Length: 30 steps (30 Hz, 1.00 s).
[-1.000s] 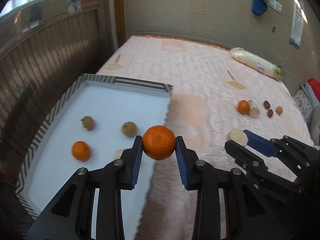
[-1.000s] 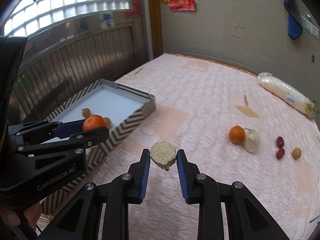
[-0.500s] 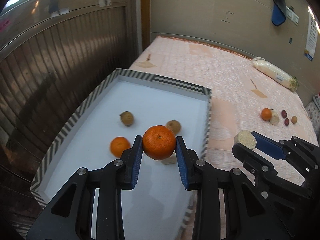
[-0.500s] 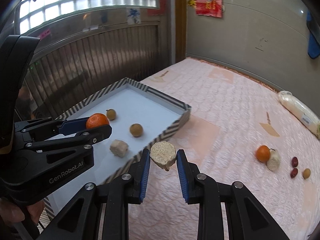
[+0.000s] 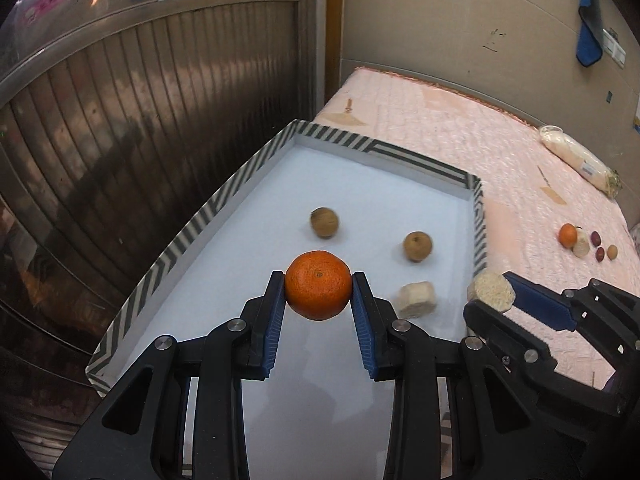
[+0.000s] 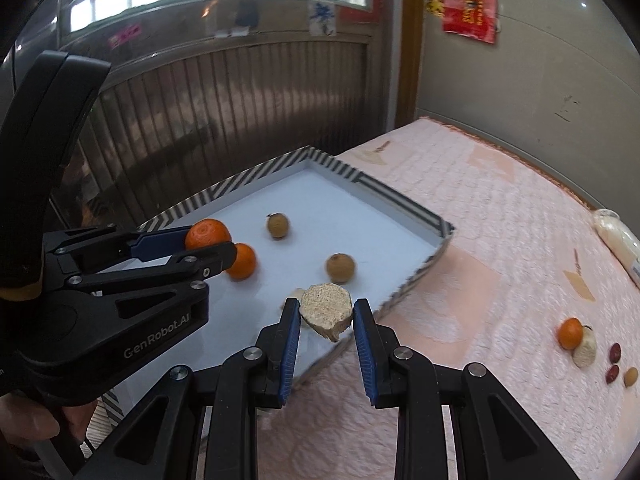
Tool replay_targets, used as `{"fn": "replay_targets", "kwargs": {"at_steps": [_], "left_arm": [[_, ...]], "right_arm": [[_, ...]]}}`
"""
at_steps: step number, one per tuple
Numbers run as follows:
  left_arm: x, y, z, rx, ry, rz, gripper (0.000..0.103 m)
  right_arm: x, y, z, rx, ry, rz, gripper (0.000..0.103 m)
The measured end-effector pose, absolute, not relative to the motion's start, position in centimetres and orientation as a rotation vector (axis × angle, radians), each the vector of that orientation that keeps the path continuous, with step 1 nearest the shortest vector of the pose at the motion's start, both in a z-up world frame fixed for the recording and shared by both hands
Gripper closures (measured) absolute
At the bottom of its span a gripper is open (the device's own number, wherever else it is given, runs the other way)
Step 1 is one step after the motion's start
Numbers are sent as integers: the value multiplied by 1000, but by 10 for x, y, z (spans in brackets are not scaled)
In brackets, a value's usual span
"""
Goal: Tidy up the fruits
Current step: 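Carry the orange and beige chunk over the white tray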
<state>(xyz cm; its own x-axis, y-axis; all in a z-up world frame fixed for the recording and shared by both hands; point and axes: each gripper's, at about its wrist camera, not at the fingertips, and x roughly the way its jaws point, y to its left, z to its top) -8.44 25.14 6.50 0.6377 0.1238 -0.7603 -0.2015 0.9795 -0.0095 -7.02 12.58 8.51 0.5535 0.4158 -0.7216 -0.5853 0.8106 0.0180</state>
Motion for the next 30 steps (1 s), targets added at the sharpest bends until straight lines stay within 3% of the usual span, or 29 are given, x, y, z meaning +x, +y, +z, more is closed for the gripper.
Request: {"fn": "replay_targets", "kwargs": {"at_steps": [30], "left_arm": [[-88,290,31,-213,989,243,71]], "right_arm": [[-65,185,38,-317,905,712,77]]}}
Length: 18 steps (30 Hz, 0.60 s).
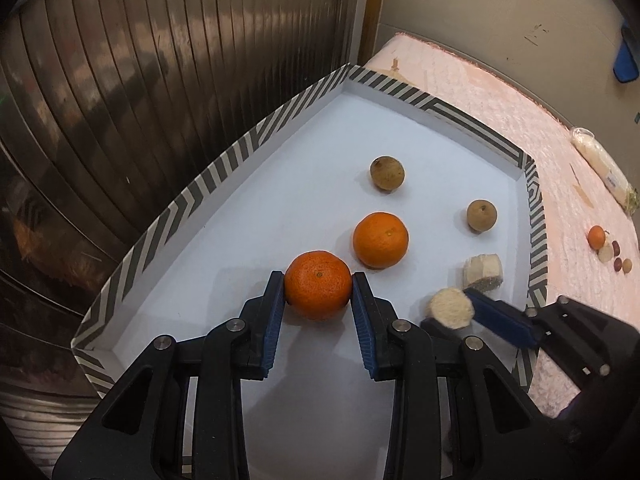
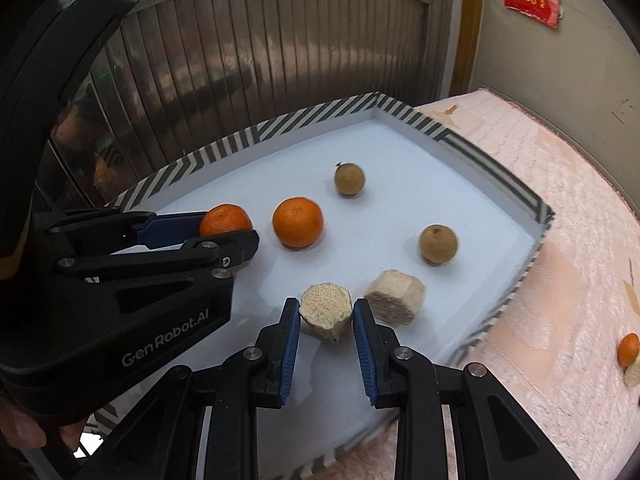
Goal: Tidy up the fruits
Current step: 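Carry the orange and beige chunk over the white tray, then open both tools to drop the orange and beige chunk into the tray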
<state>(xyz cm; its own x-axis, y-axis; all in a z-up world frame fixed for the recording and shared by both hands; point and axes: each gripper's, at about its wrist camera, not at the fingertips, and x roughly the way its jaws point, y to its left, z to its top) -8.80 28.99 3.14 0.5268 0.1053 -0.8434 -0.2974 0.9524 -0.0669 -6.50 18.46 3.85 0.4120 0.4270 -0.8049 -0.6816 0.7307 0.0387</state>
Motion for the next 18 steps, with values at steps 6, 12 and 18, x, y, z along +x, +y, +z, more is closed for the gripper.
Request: {"fn": "replay_targets", "kwargs": {"at_steps": [6,12,18], "left_arm": [[-85,288,31,-214,1001,245,69],[-85,278,49,-216,936,237,37],[-80,251,68,-186,890,195,36]], "right_arm": [[-67,185,35,-311,883,731,72],[-72,164,55,-253,841,718,67],[-69,122,69,-198,817,645,64]]}}
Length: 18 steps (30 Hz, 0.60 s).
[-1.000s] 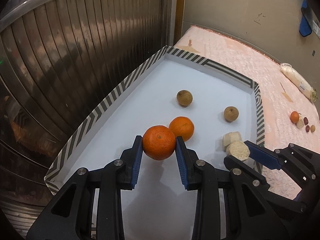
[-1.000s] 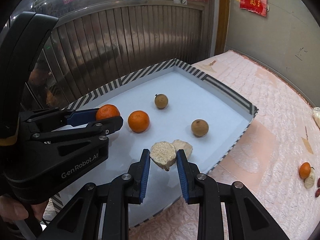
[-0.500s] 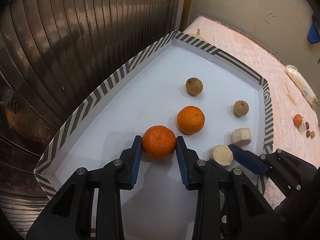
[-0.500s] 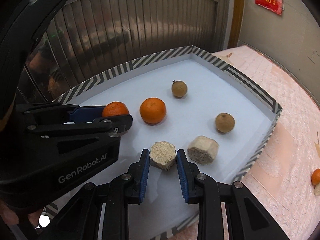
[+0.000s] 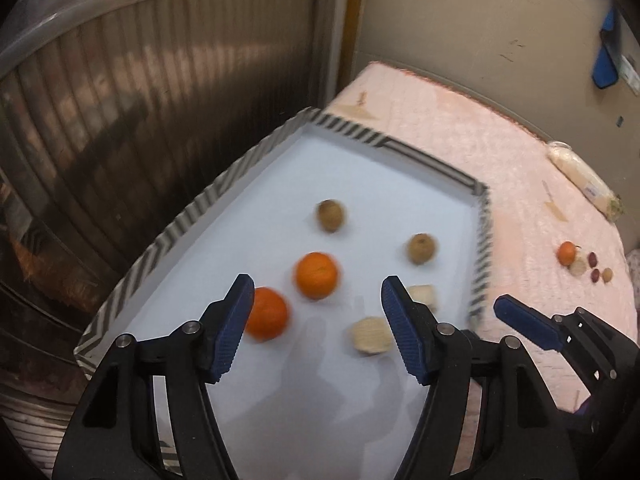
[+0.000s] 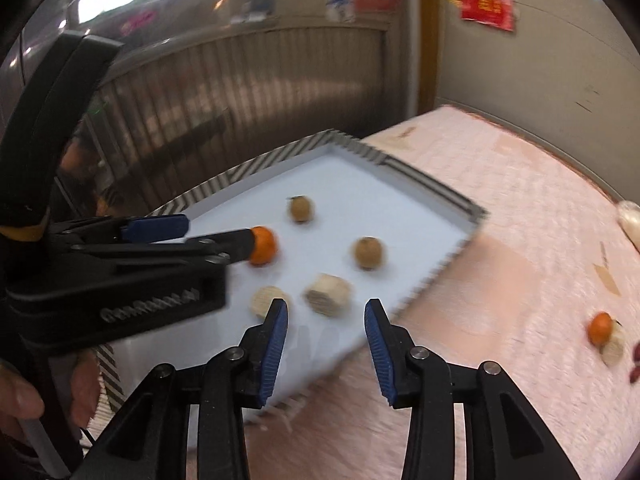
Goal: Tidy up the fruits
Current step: 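Open both tools to drop the orange and beige chunk into the tray, then move both open tools back to the remaining fruits on the quilt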
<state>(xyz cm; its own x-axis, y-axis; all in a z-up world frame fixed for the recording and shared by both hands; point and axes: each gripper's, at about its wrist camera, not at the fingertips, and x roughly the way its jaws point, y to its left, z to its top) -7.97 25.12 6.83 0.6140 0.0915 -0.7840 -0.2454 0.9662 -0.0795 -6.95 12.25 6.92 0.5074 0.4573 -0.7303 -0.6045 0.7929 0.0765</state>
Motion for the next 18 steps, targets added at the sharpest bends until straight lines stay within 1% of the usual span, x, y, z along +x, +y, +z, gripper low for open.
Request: {"fn": "replay_targets", "kwargs": {"at_steps": [12,18], "left_arm": [[-56,147,75,-103,916,-10,36],[-37,93,70,-66,952,-124,36]], "right_arm": [[-50,-4,64,-66,856,378,64],[-38,-78,56,-17,875,216,64]]}}
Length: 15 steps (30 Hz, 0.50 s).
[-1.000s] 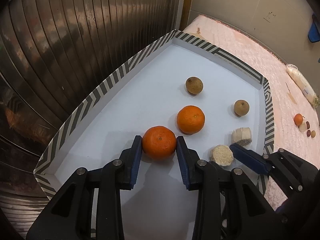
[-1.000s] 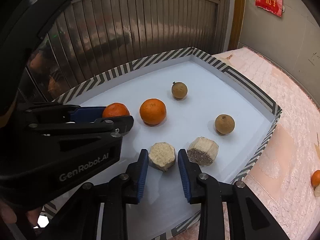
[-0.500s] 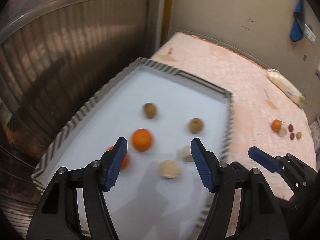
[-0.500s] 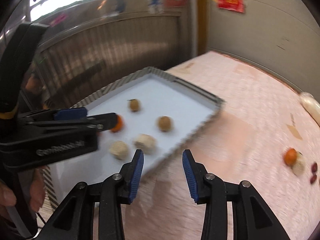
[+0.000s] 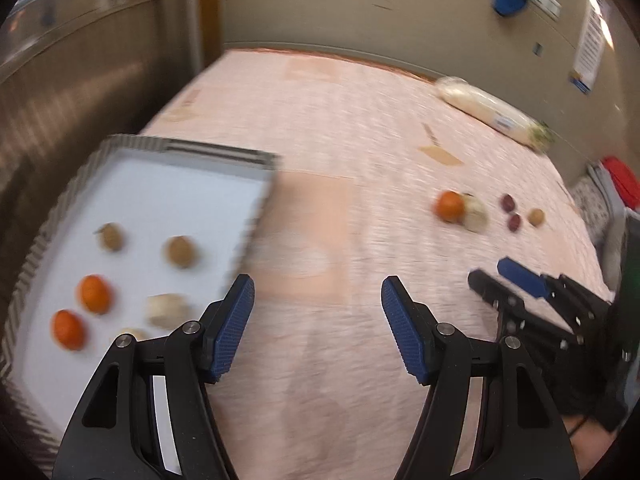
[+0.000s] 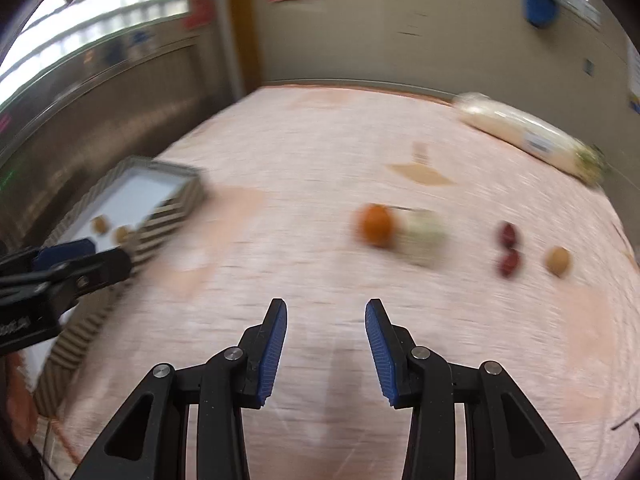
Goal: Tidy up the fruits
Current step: 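Move both open tools back to the remaining fruits on the quilt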
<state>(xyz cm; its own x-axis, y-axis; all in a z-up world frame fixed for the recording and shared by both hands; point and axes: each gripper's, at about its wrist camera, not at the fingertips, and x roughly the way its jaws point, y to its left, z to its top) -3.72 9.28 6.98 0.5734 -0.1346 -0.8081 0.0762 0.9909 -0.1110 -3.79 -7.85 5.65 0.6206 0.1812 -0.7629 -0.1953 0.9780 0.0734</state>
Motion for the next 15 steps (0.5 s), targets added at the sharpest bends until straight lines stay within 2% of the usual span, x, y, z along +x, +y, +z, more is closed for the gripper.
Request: {"fn": "replay_targets", "kwargs": {"at_steps": [7,15], "left_arm": [[-4,34,53,-6,995,-232,36],[35,-8,38,113,980,-247,36]], "right_arm": [[-22,-149,49,-4,901,111,64],[-19,-179,52,-1,893,112,64]]}}
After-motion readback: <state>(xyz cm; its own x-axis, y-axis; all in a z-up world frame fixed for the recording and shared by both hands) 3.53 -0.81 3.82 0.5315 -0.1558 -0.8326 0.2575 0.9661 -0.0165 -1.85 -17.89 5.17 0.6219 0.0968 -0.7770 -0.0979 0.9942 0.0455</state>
